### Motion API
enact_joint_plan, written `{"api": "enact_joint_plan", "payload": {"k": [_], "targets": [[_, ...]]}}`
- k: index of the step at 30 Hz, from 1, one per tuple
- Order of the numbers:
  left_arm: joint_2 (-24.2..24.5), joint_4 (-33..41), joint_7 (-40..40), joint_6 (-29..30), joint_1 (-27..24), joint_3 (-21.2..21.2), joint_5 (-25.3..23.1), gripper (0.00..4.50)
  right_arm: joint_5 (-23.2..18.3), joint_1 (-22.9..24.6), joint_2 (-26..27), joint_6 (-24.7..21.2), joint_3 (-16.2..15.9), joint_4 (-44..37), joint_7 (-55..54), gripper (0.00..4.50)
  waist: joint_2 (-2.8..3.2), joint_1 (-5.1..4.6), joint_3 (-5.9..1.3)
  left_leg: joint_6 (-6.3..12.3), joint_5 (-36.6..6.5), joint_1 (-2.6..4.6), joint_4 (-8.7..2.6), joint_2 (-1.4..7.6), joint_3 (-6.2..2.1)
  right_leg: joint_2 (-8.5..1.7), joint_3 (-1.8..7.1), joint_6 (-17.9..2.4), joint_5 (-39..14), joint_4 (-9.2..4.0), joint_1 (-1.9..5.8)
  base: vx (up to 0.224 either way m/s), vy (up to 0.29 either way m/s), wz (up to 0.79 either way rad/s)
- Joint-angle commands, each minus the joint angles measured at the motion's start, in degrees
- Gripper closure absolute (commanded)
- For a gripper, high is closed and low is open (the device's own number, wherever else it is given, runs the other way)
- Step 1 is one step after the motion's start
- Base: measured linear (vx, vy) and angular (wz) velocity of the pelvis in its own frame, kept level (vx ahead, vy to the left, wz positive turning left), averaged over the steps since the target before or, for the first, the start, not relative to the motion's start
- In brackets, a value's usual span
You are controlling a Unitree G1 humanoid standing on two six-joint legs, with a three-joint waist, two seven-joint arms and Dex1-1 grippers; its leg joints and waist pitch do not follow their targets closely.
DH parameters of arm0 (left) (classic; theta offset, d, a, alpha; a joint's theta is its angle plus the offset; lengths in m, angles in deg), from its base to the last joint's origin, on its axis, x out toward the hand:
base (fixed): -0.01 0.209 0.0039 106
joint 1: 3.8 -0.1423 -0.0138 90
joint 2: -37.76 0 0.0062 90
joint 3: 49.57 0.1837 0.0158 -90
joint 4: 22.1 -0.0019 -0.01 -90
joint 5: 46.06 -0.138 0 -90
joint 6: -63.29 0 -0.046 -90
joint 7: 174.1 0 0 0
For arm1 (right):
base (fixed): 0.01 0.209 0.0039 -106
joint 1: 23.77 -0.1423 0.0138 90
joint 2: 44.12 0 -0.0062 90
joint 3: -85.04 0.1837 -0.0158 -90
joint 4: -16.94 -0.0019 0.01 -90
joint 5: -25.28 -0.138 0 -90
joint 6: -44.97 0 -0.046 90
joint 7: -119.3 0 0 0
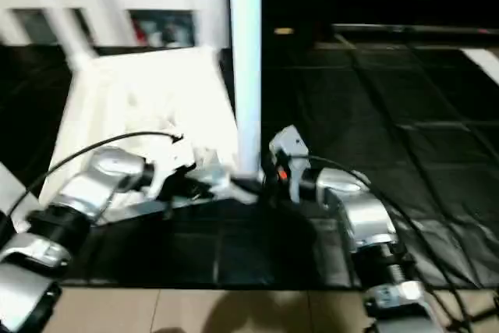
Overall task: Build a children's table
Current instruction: Rotate leg to tighten
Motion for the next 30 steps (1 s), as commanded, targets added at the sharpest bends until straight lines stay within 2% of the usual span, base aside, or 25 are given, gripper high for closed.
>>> {"api": "enact_joint_plan", "payload": {"k": [1, 3, 5, 6, 10, 11, 13, 15, 17, 21, 23, 26, 30], "targets": [[-0.1, 2.7, -5.3, -2.5, 1.1, 1.8, 2.1, 4.50, -0.8, -0.2, -1.4, 1.6, -2.3, -1.7, 5.9, 0.36, 0.06, 0.01, -4.46, 7.02, 0.4, 0.30, -3.00, 5.50, -2.15, -7.52, 5.16, -5.6, -2.1, -3.11, 3.53, 0.000, 0.000, 0.00], [0.5, 3.4, -7.1, -3.2, 0.7, 2.9, 1.9, 4.50, -1.4, -0.4, -2.2, 1.5, -3.2, -1.7, 8.6, 0.36, 0.06, 0.44, -4.40, 7.21, 0.4, 0.38, -3.00, 5.68, -2.11, -7.66, 5.25, -6.2, -1.4, -3.08, 3.29, 0.000, 0.000, 0.00], [0.8, 3.7, -9.0, -4.5, 0.3, 3.8, 1.8, 4.50, -1.5, -1.2, -3.0, 2.2, -3.9, -0.6, 11.8, 0.36, -0.01, 0.86, -4.35, 6.92, -0.3, 0.19, -2.98, 5.46, -1.99, -7.71, 5.23, -6.1, -2.8, -3.27, 3.48, 0.000, 0.000, 0.00], [0.8, 3.7, -9.6, -4.8, 0.2, 4.0, 1.8, 4.50, -0.9, -1.5, -3.2, 3.3, -4.3, 0.2, 12.6, 0.64, 0.31, 1.13, -4.33, 6.56, -0.8, 0.20, -2.97, 5.47, -2.03, -7.72, 5.17, -5.9, -4.2, -3.46, 3.41, 0.000, 0.000, 0.00], [1.0, 2.5, -10.9, -7.1, 0.3, 4.7, 0.6, 4.50, -0.6, -2.9, -3.8, 3.7, -5.7, 2.2, 15.7, 0.76, -0.19, 1.66, -4.24, 5.53, -2.2, 0.52, -3.12, 5.41, -1.85, -7.52, 5.22, -5.1, -7.8, -3.99, 3.27, 0.000, 0.000, 0.00], [1.1, 2.1, -11.0, -7.6, 0.4, 4.9, 0.3, 4.50, -0.9, -3.1, -3.8, 3.4, -5.7, 2.3, 16.2, 0.90, -0.02, 1.73, -4.18, 5.34, -2.5, 0.71, -3.19, 5.61, -1.89, -7.52, 5.28, -5.2, -8.4, -3.98, 3.09, 0.000, 0.000, 0.00], [1.3, 1.5, -11.2, -8.2, 0.5, 5.0, 0.2, 4.50, -1.3, -3.4, -3.8, 3.4, -5.8, 2.5, 17.0, 1.14, -0.08, 1.70, -4.24, 5.28, -2.2, 0.48, -3.23, 5.80, -2.08, -7.62, 5.27, -5.3, -7.8, -3.69, 3.29, 0.000, 0.000, 0.00], [1.7, 1.0, -11.5, -8.6, 0.8, 5.2, 0.3, 4.50, -1.5, -3.7, -3.9, 3.4, -6.0, 2.9, 17.9, 1.22, 0.01, 1.67, -4.35, 5.30, -1.7, 0.31, -3.14, 5.61, -2.07, -7.69, 5.25, -5.1, -6.9, -3.63, 3.42, 0.000, 0.000, 0.00], [2.0, 0.9, -11.8, -8.7, 0.8, 5.2, 0.4, 4.50, -1.5, -3.7, -4.0, 3.3, -6.1, 2.9, 18.5, 1.49, 0.02, 1.63, -4.40, 5.31, -1.5, 0.20, -3.08, 5.51, -2.08, -7.63, 5.19, -5.0, -6.2, -3.55, 3.48, 0.000, 0.000, 0.00], [2.1, -0.2, -11.5, -9.4, 1.2, 4.9, 0.2, 4.50, -1.9, -3.5, -4.2, 3.7, -6.2, 3.3, 19.4, 1.73, 0.08, 1.65, -4.46, 5.25, -1.3, 0.26, -3.06, 5.51, -2.09, -7.57, 5.12, -4.9, -6.0, -3.60, 3.47, 0.000, 0.000, 0.00], [1.9, -0.7, -10.9, -9.7, 1.3, 4.7, 0.1, 4.50, -1.9, -3.3, -4.2, 3.8, -6.1, 3.3, 19.6, 2.02, 0.14, 1.67, -4.44, 5.30, -1.4, 0.29, -3.04, 5.51, -2.07, -7.52, 5.12, -5.0, -6.0, -3.56, 3.42, 0.000, 0.000, 0.00], [1.8, -0.9, -10.3, -9.6, 1.4, 4.4, 0.2, 4.50, -2.0, -3.0, -4.2, 3.7, -6.1, 3.0, 19.6, 2.09, 0.18, 1.69, -4.52, 5.22, -1.1, 0.29, -2.99, 5.60, -2.09, -7.57, 5.17, -5.2, -5.1, -3.46, 3.40, 0.000, 0.000, 0.00], [0.5, -0.7, -8.6, -6.9, 1.2, 2.1, 2.4, 4.50, -3.1, -1.5, -3.4, 2.9, -5.2, 1.2, 18.2, 2.36, 0.14, 1.74, -4.43, 5.00, -1.7, 0.32, -3.06, 5.63, -2.07, -7.59, 5.17, -5.2, -6.0, -3.61, 3.42, 0.000, 0.000, 0.00]]}}
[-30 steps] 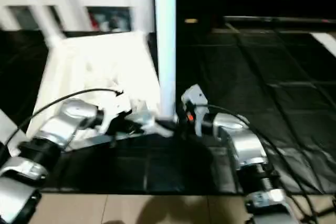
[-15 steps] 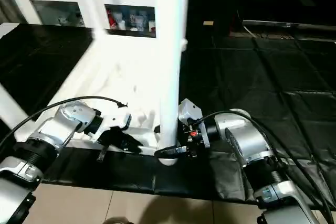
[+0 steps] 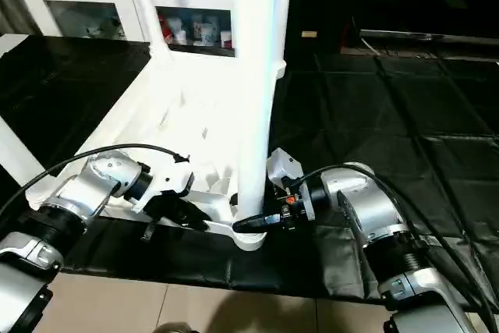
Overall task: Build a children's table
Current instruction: Rotate leg to tighten
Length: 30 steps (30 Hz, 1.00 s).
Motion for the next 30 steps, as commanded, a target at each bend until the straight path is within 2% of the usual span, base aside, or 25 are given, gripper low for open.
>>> {"api": "enact_joint_plan", "payload": {"k": [1, 6, 8, 9, 11, 12, 13, 14, 16, 17, 18, 19, 21, 22, 24, 25, 26, 30], "targets": [[-1.1, 0.9, 2.0, 2.5, 0.9, -2.5, 2.3, 4.50, -2.7, 1.9, 1.0, -2.0, 0.6, -3.2, -0.7, 2.36, 0.13, -0.47, -4.39, 4.89, -1.9, 0.50, -3.48, 5.53, -2.13, -7.62, 5.15, -5.4, -6.3, -3.82, 3.34, 0.000, 0.000, 0.00], [-2.4, 2.8, 5.4, 6.4, 0.1, -4.0, 3.3, 4.50, -3.4, 3.9, 3.6, -3.9, 2.4, -5.6, -6.9, 2.42, 0.17, -0.76, -4.23, 4.17, -2.5, 0.36, -3.62, 5.38, -2.14, -7.61, 5.16, -4.7, -8.3, -4.17, 3.41, 0.000, 0.000, 0.00], [-4.4, 3.4, 10.8, 10.3, 0.2, -4.8, 2.5, 4.50, -0.9, 4.5, 6.7, -5.6, 3.2, -6.0, -16.0, 2.42, 0.22, -0.92, -4.10, 3.67, -3.2, 0.34, -3.68, 5.05, -2.02, -7.46, 5.08, -4.0, -10.6, -4.58, 3.48, 0.000, 0.000, 0.00], [-4.5, 3.4, 11.2, 10.5, 0.2, -4.8, 2.4, 4.50, -0.7, 4.6, 6.9, -5.7, 3.2, -6.1, -16.6, 2.43, 0.22, -0.92, -4.10, 3.67, -3.2, 0.34, -3.68, 5.05, -2.02, -7.46, 5.08, -4.0, -10.6, -4.58, 3.48, 0.000, 0.000, 0.00], [-7.1, 3.9, 18.0, 14.6, 0.7, -5.7, 1.2, 4.50, 4.0, 4.7, 10.7, -7.0, 3.5, -5.3, -27.7, 2.43, -0.24, -2.45, -3.67, 1.54, -4.6, 0.29, -4.15, 4.73, -2.21, -7.43, 4.82, -3.0, -15.2, -5.13, 3.52, 0.000, 0.000, 0.00], [-8.1, 4.2, 20.2, 16.5, 1.0, -6.2, 1.1, 4.50, 4.9, 4.5, 12.3, -8.5, 4.1, -4.8, -31.6, 2.43, -0.24, -2.80, -3.49, 1.25, -5.4, 0.42, -4.22, 4.54, -2.18, -7.44, 4.65, -2.6, -17.3, -5.54, 3.47, 0.000, 0.000, 0.00], [-8.9, 4.4, 21.6, 17.9, 1.2, -6.7, 1.0, 4.50, 5.4, 4.4, 13.5, -9.6, 4.5, -4.4, -34.3, 2.45, -0.23, -3.55, -3.36, 0.94, -6.1, 0.59, -4.20, 4.16, -2.08, -7.43, 4.57, -2.0, -20.1, -6.10, 3.59, 0.000, 0.000, 0.00], [-8.9, 4.4, 21.6, 17.9, 1.2, -6.7, 1.0, 4.50, 5.4, 4.4, 13.5, -9.6, 4.5, -4.4, -34.3, 2.48, -0.20, -3.96, -3.24, 1.25, -6.4, 0.70, -4.17, 3.93, -1.97, -7.31, 4.47, -1.1, -22.4, -6.56, 3.55, 0.000, 0.000, 0.00], [-12.1, 4.6, 28.3, 20.7, 1.8, -8.6, 1.2, 4.50, 6.5, 3.3, 17.4, -12.0, 5.2, -2.9, -41.2, 2.50, -0.18, -4.32, -3.47, 1.98, -5.1, 0.57, -4.03, 3.60, -1.83, -7.12, 4.56, -0.5, -21.7, -6.58, 3.69, 0.000, 0.000, 0.00], [-12.1, 4.6, 28.3, 20.7, 1.8, -8.6, 1.2, 4.50, 6.5, 3.3, 17.4, -12.0, 5.2, -2.9, -41.2, 2.50, -0.20, -4.53, -3.59, 2.40, -4.0, 0.50, -4.04, 3.64, -1.86, -6.98, 4.55, -0.7, -20.0, -6.44, 3.69, 0.000, 0.000, 0.00], [-15.1, 4.7, 35.0, 22.6, 2.2, -10.3, 1.0, 4.50, 8.3, 0.4, 21.1, -12.6, 5.2, 0.5, -47.7, 2.50, -0.07, -4.53, -3.62, 2.74, -3.7, 0.43, -3.99, 3.59, -1.88, -6.94, 4.51, -0.6, -19.4, -6.40, 3.74, 0.000, 0.000, 0.00], [-16.0, 4.9, 36.9, 23.2, 2.3, -10.7, 0.9, 4.50, 9.0, -0.9, 22.4, -12.8, 5.3, 2.1, -50.0, 2.51, 0.18, -5.00, -3.64, 2.39, -3.4, 0.32, -4.12, 3.95, -2.05, -6.90, 4.48, -1.8, -17.7, -6.00, 3.55, 0.000, 0.000, 0.00], [-16.4, 5.1, 38.0, 23.7, 2.3, -10.9, 0.8, 4.50, 9.9, -2.0, 23.3, -12.9, 5.4, 3.2, -52.1, 2.51, 0.17, -5.38, -3.70, 2.84, -3.6, 0.37, -4.03, 3.90, -2.07, -7.00, 4.60, -2.4, -16.3, -5.95, 3.72, 0.000, 0.000, 0.00], [-16.6, 5.7, 38.1, 24.3, 2.2, -10.9, 0.7, 4.50, 11.6, -2.8, 23.6, -12.6, 4.6, 4.1, -53.2, 2.51, 0.05, -5.42, -3.81, 3.05, -3.4, 0.33, -4.02, 3.93, -2.08, -7.03, 4.66, -2.5, -15.7, -5.84, 3.83, 0.000, 0.000, 0.00], [-16.3, 6.6, 37.8, 24.7, 2.0, -10.8, 0.5, 4.50, 12.2, -3.3, 23.5, -11.4, 3.6, 4.5, -51.9, 2.51, 0.08, -5.64, -3.99, 4.11, -1.8, 0.10, -3.98, 4.17, -2.18, -7.08, 4.85, -3.4, -11.2, -5.13, 3.90, 0.000, 0.000, 0.00], [-16.3, 6.6, 37.8, 24.7, 2.0, -10.8, 0.5, 4.50, 12.1, -3.3, 23.5, -11.4, 3.6, 4.5, -51.8, 2.18, -0.07, -5.68, -4.06, 4.41, -1.4, 0.05, -3.93, 4.27, -2.20, -7.15, 4.95, -3.7, -9.9, -4.91, 3.95, 0.000, 0.000, 0.00], [-15.9, 7.2, 37.6, 25.2, 1.7, -10.9, 0.4, 4.50, 11.3, -3.0, 23.6, -11.0, 4.0, 3.8, -50.5, 1.99, 0.21, -5.69, -4.12, 4.87, -0.6, 0.10, -3.88, 4.46, -2.27, -7.23, 5.02, -4.5, -7.6, -4.51, 3.92, 0.000, 0.000, 0.00], [-13.9, 7.5, 36.2, 24.3, 1.2, -10.4, -0.2, 4.50, 10.5, -1.3, 21.0, -8.9, 4.3, 1.9, -46.6, 1.66, 0.00, -5.78, -4.04, 5.70, -0.8, 0.01, -3.75, 4.33, -2.09, -7.35, 5.07, -5.2, -6.3, -4.54, 4.00, 0.000, 0.000, 0.00]]}}
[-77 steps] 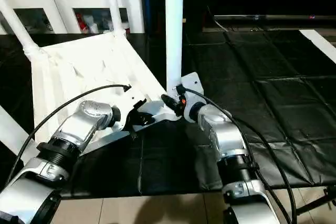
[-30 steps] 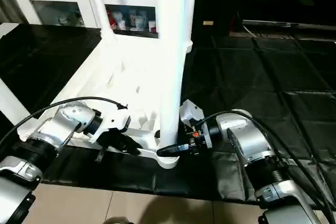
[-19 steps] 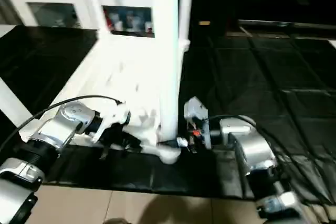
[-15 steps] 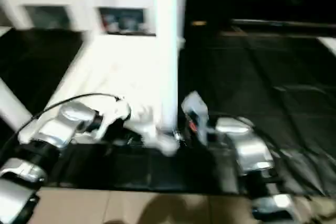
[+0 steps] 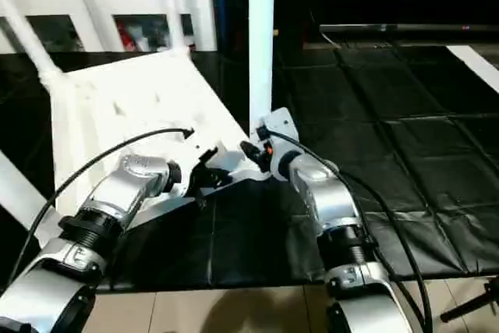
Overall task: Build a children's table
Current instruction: Rotate leg to tighten
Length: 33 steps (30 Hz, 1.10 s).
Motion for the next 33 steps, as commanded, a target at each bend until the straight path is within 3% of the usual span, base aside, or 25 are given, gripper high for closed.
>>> {"api": "enact_joint_plan", "payload": {"k": [1, 7, 9, 13, 14, 18, 21, 24, 28, 33], "targets": [[-0.4, 2.9, 0.1, -2.3, 1.6, -0.2, 1.1, 4.50, -3.0, 2.1, 1.6, 0.2, -7.0, -0.8, 8.5, 1.56, -0.29, 0.59, -3.86, 6.11, -1.2, -0.17, -3.21, 4.34, -2.10, -7.46, 5.05, -5.0, -6.8, -4.42, 3.73, 0.000, 0.000, 0.00], [3.9, 2.0, -7.4, -7.1, 1.5, 0.5, 2.2, 4.50, -5.4, 3.6, -5.4, 2.5, -4.5, -2.1, 17.6, 1.01, -0.31, 0.93, -3.85, 7.08, -1.4, -0.25, -3.12, 4.44, -2.12, -7.27, 4.95, -4.3, -6.8, -4.42, 3.75, 0.000, 0.000, 0.00], [6.5, 1.1, -14.0, -10.5, 1.5, 1.9, 2.4, 4.50, -7.4, 3.9, -8.7, 2.8, -4.0, -3.5, 23.9, 0.83, -0.25, 1.15, -3.82, 7.07, -1.7, -0.30, -3.07, 4.44, -2.03, -7.22, 4.93, -4.2, -7.5, -4.49, 3.71, 0.000, 0.000, 0.00], [9.4, 0.2, -20.3, -12.8, 1.4, 4.3, 2.0, 4.50, -9.5, 4.1, -11.7, 3.1, -4.1, -4.3, 31.0, 0.49, -0.21, 1.90, -4.24, 7.88, -0.3, -0.31, -2.81, 4.79, -2.18, -7.24, 4.93, -4.8, -3.7, -3.60, 3.59, 0.000, 0.000, 0.00], [11.0, -0.5, -24.2, -15.8, 1.2, 5.7, 1.6, 4.50, -10.3, 4.0, -13.4, 3.2, -4.6, -4.3, 34.6, 0.49, -0.33, 2.15, -4.23, 8.25, 0.1, -0.25, -2.77, 4.89, -2.11, -7.21, 4.95, -5.1, -3.0, -3.55, 3.41, 0.000, 0.000, 0.00], [13.4, -0.1, -31.0, -18.2, 0.7, 7.4, 1.9, 4.50, -11.9, 3.3, -15.8, 2.7, -5.7, -3.9, 41.0, 0.06, -0.29, 3.71, -4.48, 8.48, 1.3, -0.12, -2.50, 5.18, -2.07, -7.34, 5.04, -5.5, -1.9, -3.00, 2.95, 0.000, 0.000, 0.00], [14.4, 0.8, -35.0, -18.9, 0.3, 8.5, 2.4, 4.50, -11.7, 2.9, -17.9, 3.9, -8.0, -3.6, 46.2, 0.06, -0.51, 4.38, -4.40, 8.53, 2.0, -0.31, -2.36, 5.44, -2.12, -7.47, 5.05, -6.0, -1.5, -2.73, 2.71, 0.000, 0.000, 0.00], [14.9, 1.0, -36.6, -19.9, 0.1, 9.2, 2.3, 4.50, -11.8, 2.6, -18.6, 3.3, -9.0, -3.4, 48.9, 0.06, -0.34, 4.94, -4.18, 7.41, -0.4, -0.23, -2.47, 5.50, -2.08, -7.73, 5.13, -6.0, -5.0, -3.15, 2.61, 0.000, 0.000, 0.00], [15.4, 0.7, -38.2, -22.2, 0.0, 10.2, 2.1, 4.50, -13.1, 2.0, -18.6, 3.9, -9.7, -3.0, 52.2, 0.06, -0.74, 5.66, -3.93, 5.62, -3.0, -0.11, -2.69, 5.18, -1.90, -7.73, 5.26, -4.1, -12.0, -4.02, 2.64, 0.000, 0.000, 0.00], [15.3, -0.1, -38.0, -23.4, 0.1, 10.7, 1.0, 4.50, -14.2, 1.1, -18.0, 3.1, -10.6, -1.2, 54.7, 0.45, -0.53, 5.79, -4.05, 5.29, -2.7, 0.03, -2.75, 5.51, -2.03, -7.65, 5.28, -4.6, -10.8, -3.80, 2.44, 0.000, 0.000, 0.00]]}}
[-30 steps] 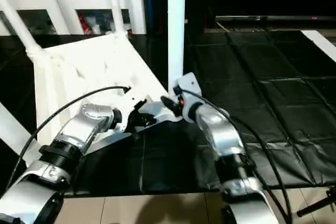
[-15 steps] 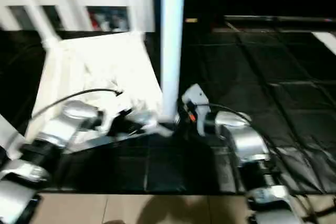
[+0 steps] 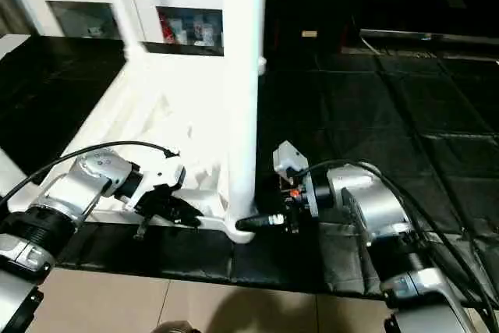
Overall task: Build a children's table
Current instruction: Rotate leg to tighten
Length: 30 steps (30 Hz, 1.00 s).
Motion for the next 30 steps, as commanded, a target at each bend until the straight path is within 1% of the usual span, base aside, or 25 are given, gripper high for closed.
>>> {"api": "enact_joint_plan", "payload": {"k": [1, 2, 3, 4, 5, 8, 11, 12, 13, 16, 19, 20, 21, 22, 23, 24, 25, 26, 27, 28, 29, 30], "targets": [[-0.3, 0.8, -2.0, -1.9, 0.7, 1.7, -0.8, 4.50, -0.6, -1.1, 0.0, -0.3, -1.2, 0.7, 1.8, 0.57, -0.38, -0.50, -4.24, 5.20, -2.3, 0.74, -3.81, 5.34, -2.06, -7.49, 5.22, -5.0, -9.8, -4.27, 3.38, 0.000, 0.000, 0.00], [-0.3, 0.4, -1.9, -2.3, 0.8, 1.8, -1.0, 4.50, -0.5, -1.2, 0.0, -0.2, -1.3, 0.9, 2.0, 0.78, -0.54, -0.50, -4.28, 5.39, -1.8, 0.61, -3.75, 5.22, -2.00, -7.52, 5.22, -5.0, -9.0, -4.17, 3.49, 0.000, 0.000, 0.00], [-0.3, 0.1, -1.8, -2.5, 0.8, 1.8, -1.0, 4.50, -0.4, -1.4, 0.2, -0.3, -1.3, 1.3, 2.1, 0.78, -0.52, -0.46, -4.33, 5.51, -1.5, 0.54, -3.70, 5.15, -1.98, -7.53, 5.20, -5.0, -8.8, -4.11, 3.51, 0.000, 0.000, 0.00], [-0.3, -0.2, -1.8, -2.7, 0.8, 1.8, -0.9, 4.50, -0.4, -1.6, 0.3, -0.4, -1.2, 1.5, 2.2, 0.83, -0.33, -0.44, -4.33, 5.52, -1.3, 0.50, -3.66, 5.09, -2.00, -7.51, 5.17, -4.8, -8.8, -4.17, 3.50, 0.000, 0.000, 0.00], [-0.4, -0.4, -1.8, -2.8, 0.9, 1.8, -0.9, 4.50, -0.4, -1.8, 0.4, -0.4, -1.2, 1.7, 2.2, 0.83, -0.44, -0.48, -4.35, 5.50, -1.4, 0.43, -3.63, 5.01, -1.95, -7.44, 5.12, -4.5, -8.9, -4.22, 3.53, 0.000, 0.000, 0.00], [-0.5, -0.9, -1.4, -3.1, 1.3, 1.8, -1.0, 4.50, -0.7, -2.3, 0.6, -0.4, -1.1, 2.1, 2.5, 1.19, -0.48, -0.46, -4.33, 5.49, -1.5, 0.57, -3.67, 5.12, -1.99, -7.37, 5.08, -4.3, -9.4, -4.26, 3.45, 0.000, 0.000, 0.00], [-0.5, -1.1, -1.3, -3.3, 1.4, 1.8, -1.1, 4.50, -0.7, -2.4, 0.7, -0.2, -1.2, 2.5, 2.5, 1.29, -0.46, -0.42, -4.31, 5.42, -1.5, 0.54, -3.69, 5.09, -2.01, -7.40, 5.08, -4.1, -9.8, -4.29, 3.45, 0.000, 0.000, 0.00], [-0.5, -1.4, -1.1, -3.5, 1.5, 1.7, -1.1, 4.50, -0.8, -2.3, 0.9, -0.1, -1.3, 2.7, 2.4, 1.39, -0.44, -0.42, -4.31, 5.41, -1.6, 0.60, -3.67, 5.11, -1.97, -7.39, 5.08, -4.1, -9.9, -4.35, 3.40, 0.000, 0.000, 0.00], [-0.5, -1.6, -0.9, -3.6, 1.6, 1.7, -1.2, 4.50, -1.1, -2.3, 0.9, -0.4, -1.4, 2.7, 2.6, 1.60, -0.38, -0.41, -4.36, 5.34, -1.5, 0.57, -3.68, 5.13, -2.02, -7.41, 5.07, -4.2, -9.6, -4.24, 3.43, 0.000, 0.000, 0.00], [-0.6, -2.0, -0.6, -3.7, 1.7, 1.6, -1.3, 4.50, -1.4, -2.1, 0.9, -0.7, -1.4, 2.7, 2.9, 1.77, -0.35, -0.42, -4.32, 5.24, -1.8, 0.58, -3.71, 5.10, -2.01, -7.35, 5.05, -4.1, -10.1, -4.34, 3.43, 0.000, 0.000, 0.00], [-1.6, -3.0, 2.8, -2.0, 1.8, 0.7, -1.5, 4.50, -1.9, -0.9, 1.0, -1.3, -1.2, 1.4, 2.5, 2.10, -0.35, -0.43, -4.41, 5.18, -1.4, 0.63, -3.67, 5.18, -2.02, -7.36, 5.10, -4.3, -9.2, -4.22, 3.45, 0.000, 0.000, 0.00], [-2.3, -3.4, 4.5, -0.6, 2.0, 0.0, -1.3, 4.50, -2.3, -0.1, 1.3, -1.8, -0.9, 0.2, 1.7, 2.14, -0.13, -0.37, -4.34, 5.06, -1.7, 0.80, -3.66, 5.26, -1.98, -7.37, 5.13, -4.4, -9.3, -4.34, 3.27, 0.000, 0.000, 0.00], [-2.4, -3.4, 4.7, -0.4, 2.0, -0.1, -1.2, 4.50, -2.4, -0.1, 1.4, -1.8, -0.8, 0.1, 1.6, 2.20, -0.20, -0.37, -4.27, 4.98, -2.0, 0.90, -3.69, 5.29, -1.90, -7.36, 5.18, -4.4, -9.6, -4.49, 3.22, 0.000, 0.000, 0.00], [-3.4, -3.8, 7.0, 1.3, 2.2, -1.0, -0.9, 4.50, -2.6, 1.0, 2.1, -2.2, -0.4, -1.3, -0.4, 2.31, -0.27, -0.36, -4.20, 4.75, -2.7, 1.05, -3.76, 5.35, -1.86, -7.39, 5.25, -4.6, -10.3, -4.61, 3.21, 0.000, 0.000, 0.00], [-3.8, -4.0, 7.9, 1.9, 2.3, -1.3, -0.8, 4.50, -2.5, 1.4, 2.4, -2.2, -0.3, -1.9, -1.5, 2.31, -0.23, -0.29, -4.08, 4.43, -3.6, 1.28, -3.87, 5.38, -1.90, -7.44, 5.25, -4.5, -11.9, -4.85, 3.12, 0.000, 0.000, 0.00], [-3.8, -4.0, 7.9, 1.9, 2.3, -1.3, -0.8, 4.50, -2.5, 1.4, 2.4, -2.2, -0.3, -1.9, -1.5, 2.31, -0.30, -0.45, -4.02, 4.24, -4.0, 1.12, -3.95, 5.35, -1.92, -7.48, 5.23, -4.5, -12.5, -4.85, 3.30, 0.000, 0.000, 0.00], [-5.2, -3.6, 10.9, 4.1, 2.4, -1.9, -0.8, 4.50, -0.4, 2.4, 4.4, -2.3, 0.0, -2.6, -8.1, 2.37, -0.30, -0.65, -3.96, 3.83, -4.2, 0.95, -4.09, 5.24, -1.97, -7.48, 5.17, -4.1, -13.9, -5.01, 3.51, 0.000, 0.000, 0.00], [-5.5, -3.5, 11.6, 4.6, 2.5, -2.0, -0.8, 4.50, 0.1, 2.5, 4.8, -2.3, 0.1, -2.7, -9.5, 2.41, -0.32, -0.95, -3.70, 3.21, -5.3, 1.04, -4.27, 5.23, -2.01, -7.58, 5.15, -3.4, -16.3, -5.43, 3.37, 0.000, 0.000, 0.00], [-6.1, -3.3, 12.9, 5.5, 2.5, -2.3, -0.9, 4.50, 1.0, 2.8, 5.7, -2.3, 0.2, -2.8, -12.1, 2.41, -0.41, -1.12, -3.50, 2.52, -7.0, 1.36, -4.28, 4.68, -1.90, -7.61, 4.92, -2.4, -20.4, -6.14, 3.44, 0.000, 0.000, 0.00], [-6.1, -3.3, 12.9, 5.5, 2.5, -2.3, -0.9, 4.50, 1.0, 2.8, 5.7, -2.3, 0.2, -2.8, -12.1, 2.41, -0.51, -1.31, -3.33, 2.21, -7.4, 1.40, -4.39, 4.58, -1.85, -7.64, 4.90, -1.8, -22.2, -6.42, 3.52, 0.000, 0.000, 0.00], [-8.2, -2.9, 16.9, 8.4, 2.9, -3.4, -0.5, 4.50, 2.9, 3.0, 8.0, -3.7, 0.4, -2.9, -18.6, 2.45, -0.49, -1.81, -3.04, 1.63, -8.8, 1.60, -4.54, 4.41, -1.89, -7.53, 4.67, -0.7, -25.8, -6.98, 3.50, 0.000, 0.000, 0.00], [-10.0, -2.6, 20.2, 10.5, 3.2, -4.3, -0.3, 4.50, 4.3, 2.9, 10.0, -5.1, 0.8, -2.7, -23.7, 2.45, -0.22, -2.32, -2.83, 1.02, -9.6, 1.85, -4.63, 4.49, -1.92, -7.40, 4.61, -0.4, -27.1, -7.23, 3.29, 0.000, 0.000, 0.00]]}}
